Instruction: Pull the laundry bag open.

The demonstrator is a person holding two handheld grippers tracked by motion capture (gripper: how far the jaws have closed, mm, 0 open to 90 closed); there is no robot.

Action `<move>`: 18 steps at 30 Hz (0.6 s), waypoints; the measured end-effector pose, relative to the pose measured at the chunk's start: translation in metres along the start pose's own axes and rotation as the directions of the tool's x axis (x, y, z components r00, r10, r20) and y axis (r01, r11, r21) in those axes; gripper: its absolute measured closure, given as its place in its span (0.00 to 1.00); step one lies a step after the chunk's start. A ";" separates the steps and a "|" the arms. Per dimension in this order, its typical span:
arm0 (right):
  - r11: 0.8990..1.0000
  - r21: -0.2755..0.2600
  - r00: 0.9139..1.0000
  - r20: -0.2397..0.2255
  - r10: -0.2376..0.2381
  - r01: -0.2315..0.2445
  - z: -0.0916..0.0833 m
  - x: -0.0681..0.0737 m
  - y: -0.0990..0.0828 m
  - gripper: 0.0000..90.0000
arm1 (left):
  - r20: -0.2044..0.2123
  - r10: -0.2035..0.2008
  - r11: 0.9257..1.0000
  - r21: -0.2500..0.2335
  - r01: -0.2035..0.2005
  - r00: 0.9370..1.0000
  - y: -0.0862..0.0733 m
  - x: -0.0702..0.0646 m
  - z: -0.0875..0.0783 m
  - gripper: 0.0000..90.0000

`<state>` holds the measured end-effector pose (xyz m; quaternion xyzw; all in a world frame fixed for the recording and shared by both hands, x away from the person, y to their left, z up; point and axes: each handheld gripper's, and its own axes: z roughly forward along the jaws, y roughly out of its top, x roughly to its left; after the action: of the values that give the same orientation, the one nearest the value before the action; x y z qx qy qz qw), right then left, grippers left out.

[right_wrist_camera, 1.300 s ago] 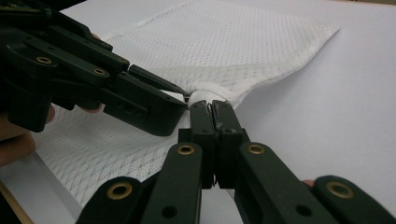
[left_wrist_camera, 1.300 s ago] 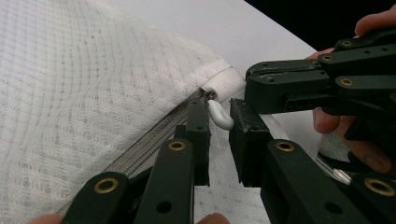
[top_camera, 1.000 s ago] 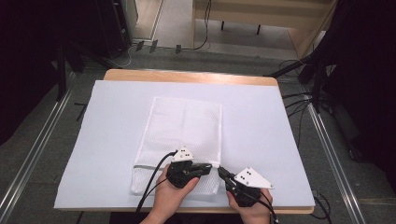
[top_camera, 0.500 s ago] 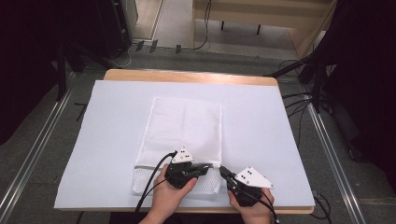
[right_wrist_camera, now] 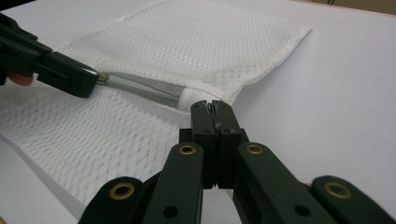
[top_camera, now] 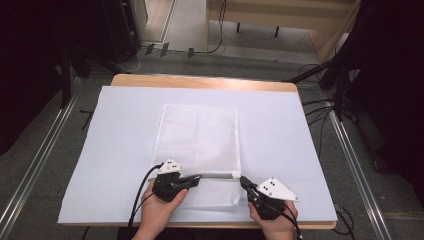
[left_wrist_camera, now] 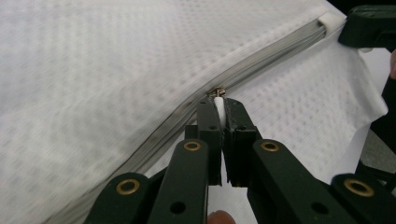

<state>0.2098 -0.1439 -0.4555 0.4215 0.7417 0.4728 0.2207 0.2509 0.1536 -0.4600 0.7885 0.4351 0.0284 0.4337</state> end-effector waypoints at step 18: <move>1.000 -0.009 0.999 0.035 0.028 -0.027 -0.004 -0.013 0.001 1.00 | -0.083 -0.161 0.987 -0.042 0.158 0.983 -0.028 0.063 -0.062 0.98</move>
<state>0.2138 -0.1569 -0.4539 0.4388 0.7298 0.4716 0.2290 0.2452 0.2458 -0.4620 0.7413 0.5147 0.0354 0.4293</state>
